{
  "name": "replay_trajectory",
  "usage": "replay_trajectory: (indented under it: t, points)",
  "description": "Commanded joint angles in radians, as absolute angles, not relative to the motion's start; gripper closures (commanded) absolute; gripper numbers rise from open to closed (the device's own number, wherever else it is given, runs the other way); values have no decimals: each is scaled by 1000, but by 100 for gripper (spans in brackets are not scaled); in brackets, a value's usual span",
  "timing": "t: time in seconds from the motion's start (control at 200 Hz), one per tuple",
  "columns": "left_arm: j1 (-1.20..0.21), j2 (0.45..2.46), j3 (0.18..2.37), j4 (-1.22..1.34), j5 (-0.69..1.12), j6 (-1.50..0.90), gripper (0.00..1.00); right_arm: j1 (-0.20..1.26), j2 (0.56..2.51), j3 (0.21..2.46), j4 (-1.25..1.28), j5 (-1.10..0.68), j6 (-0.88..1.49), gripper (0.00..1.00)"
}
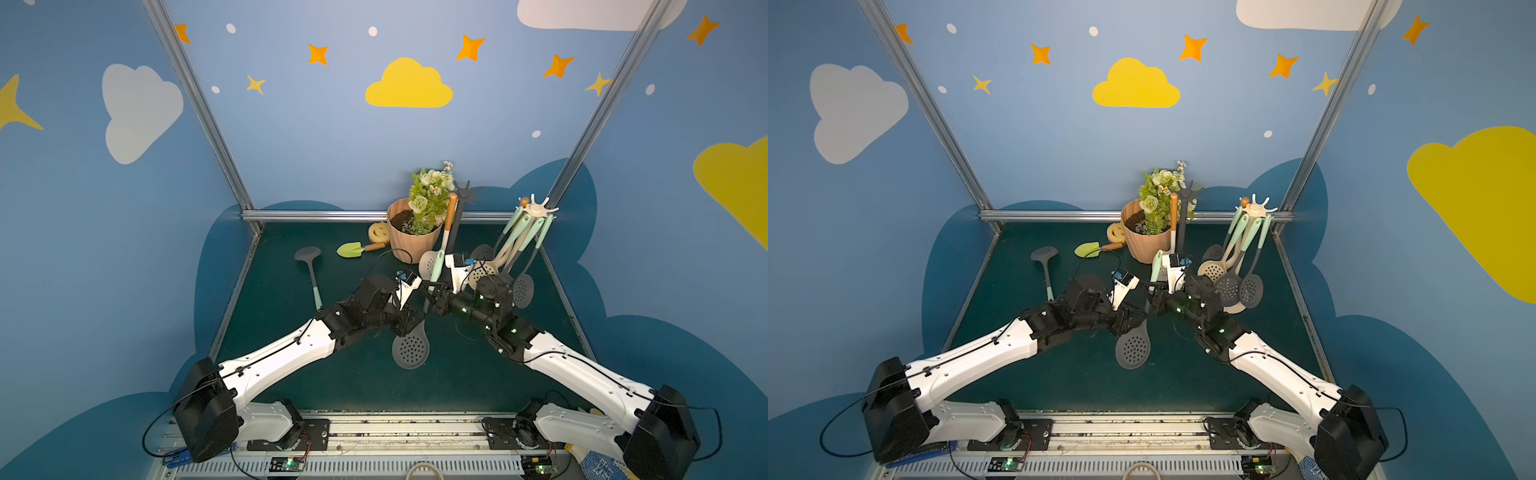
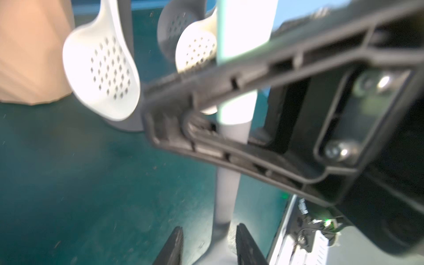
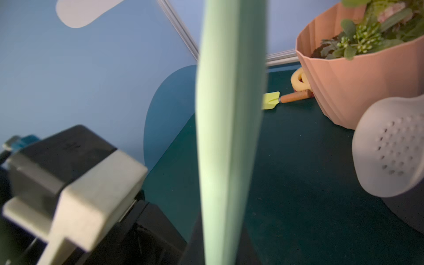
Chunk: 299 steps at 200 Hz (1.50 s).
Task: Hang the skimmer on the kitchen utensil rack
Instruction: Pick up the skimmer from the center of the board.
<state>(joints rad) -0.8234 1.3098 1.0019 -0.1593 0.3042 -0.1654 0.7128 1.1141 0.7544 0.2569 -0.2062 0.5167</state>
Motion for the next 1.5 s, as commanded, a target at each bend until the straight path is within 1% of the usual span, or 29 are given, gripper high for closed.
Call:
replay_trajectory:
  t: [0.0, 0.08, 0.24, 0.421, 0.526, 0.651, 0.741, 0.846, 0.931, 0.961, 0.996, 1.051, 1.061, 1.106, 1.152, 1.192, 1.337, 1.492]
  points:
    - [-801, 1333, 1044, -139, 408, -139, 59, 669, 1074, 780, 237, -392, 448, 100]
    - [-778, 1351, 1052, -104, 475, -138, 59, 626, 1055, 783, 238, -478, 444, 100]
    - [-745, 1381, 1051, 28, 631, -127, 59, 563, 1030, 799, 245, -590, 452, 99]
    - [-736, 1412, 1063, 167, 781, -122, 63, 513, 1018, 826, 258, -660, 468, 99]
    - [-736, 1439, 1084, 202, 836, -119, 67, 486, 1023, 848, 265, -688, 477, 98]
    - [-735, 1472, 1093, 264, 857, -118, 73, 455, 1050, 901, 271, -731, 502, 98]
    - [-731, 1493, 1120, 274, 878, -110, 80, 443, 1069, 947, 275, -762, 515, 98]
    - [-719, 1516, 1154, 293, 906, -118, 90, 435, 1096, 1004, 251, -785, 512, 95]
    - [-705, 1529, 1165, 326, 919, -127, 96, 434, 1116, 1038, 215, -788, 492, 89]
    - [-699, 1536, 1167, 343, 925, -130, 96, 433, 1119, 1046, 205, -786, 485, 87]
    - [-691, 1542, 1170, 354, 929, -131, 97, 431, 1124, 1057, 189, -779, 472, 82]
    - [-676, 1559, 1184, 362, 947, -130, 97, 429, 1124, 1064, 166, -760, 457, 71]
    - [-672, 1564, 1186, 363, 951, -131, 97, 428, 1123, 1067, 158, -752, 452, 66]
    - [-658, 1580, 1200, 371, 971, -135, 97, 424, 1117, 1070, 134, -727, 438, 52]
    - [-645, 1597, 1209, 380, 986, -136, 97, 423, 1104, 1071, 105, -696, 421, 45]
    - [-635, 1613, 1215, 385, 995, -132, 97, 421, 1089, 1068, 80, -671, 403, 42]
    - [-596, 1692, 1275, 375, 1093, -130, 97, 414, 1015, 1046, -28, -576, 334, 38]
    - [-592, 1787, 1394, 244, 1185, -52, 97, 409, 942, 1006, -111, -534, 292, 36]
